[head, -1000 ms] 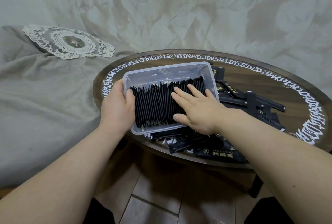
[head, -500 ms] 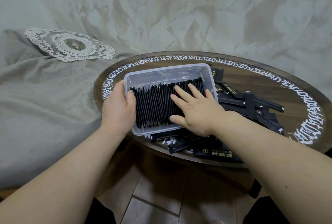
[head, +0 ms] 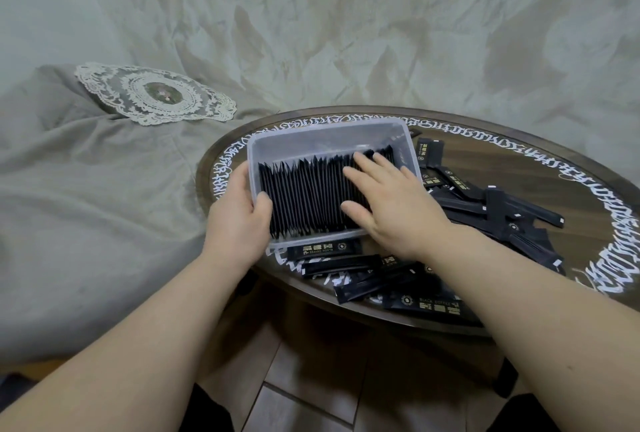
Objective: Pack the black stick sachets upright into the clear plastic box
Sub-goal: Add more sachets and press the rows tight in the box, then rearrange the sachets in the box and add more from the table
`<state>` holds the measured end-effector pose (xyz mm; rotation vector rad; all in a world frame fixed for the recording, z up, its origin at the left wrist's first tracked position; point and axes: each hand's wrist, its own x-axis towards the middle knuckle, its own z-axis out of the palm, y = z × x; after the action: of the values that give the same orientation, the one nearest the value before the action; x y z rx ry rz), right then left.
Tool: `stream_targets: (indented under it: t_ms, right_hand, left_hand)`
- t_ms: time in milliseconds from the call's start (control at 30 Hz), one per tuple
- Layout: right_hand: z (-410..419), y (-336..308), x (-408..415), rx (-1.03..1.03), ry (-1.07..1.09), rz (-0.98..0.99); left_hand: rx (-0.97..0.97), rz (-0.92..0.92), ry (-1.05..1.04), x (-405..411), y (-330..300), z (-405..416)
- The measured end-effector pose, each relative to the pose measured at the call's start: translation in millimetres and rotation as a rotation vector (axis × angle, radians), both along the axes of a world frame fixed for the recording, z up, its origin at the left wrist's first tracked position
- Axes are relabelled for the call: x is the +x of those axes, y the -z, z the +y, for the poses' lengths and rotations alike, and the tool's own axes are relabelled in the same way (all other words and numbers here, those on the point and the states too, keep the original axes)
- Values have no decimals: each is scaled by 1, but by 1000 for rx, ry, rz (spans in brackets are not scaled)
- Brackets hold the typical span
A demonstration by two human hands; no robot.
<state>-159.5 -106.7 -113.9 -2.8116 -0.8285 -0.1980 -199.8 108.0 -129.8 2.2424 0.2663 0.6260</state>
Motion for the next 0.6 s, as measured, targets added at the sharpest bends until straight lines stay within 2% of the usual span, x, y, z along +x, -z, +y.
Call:
stream_targets:
  t_ms: [133, 200, 267, 400, 600]
  right_hand:
    - [-7, 4, 7, 205, 16, -252]
    - [-8, 8, 9, 251, 30, -276]
    - [-6, 11, 9, 152, 4, -173]
    - [4, 27, 9, -175, -5, 132]
    - [13, 27, 20, -157, 167, 161]
  left_hand:
    - [-105, -81, -177, 14, -4, 5]
    - [-144, -76, -241, 19, -1, 11]
    - [-161, -60, -274, 21, 2, 18]
    - [-189, -57, -294, 25, 9, 30]
    - [-246, -109, -281, 31, 8, 30]
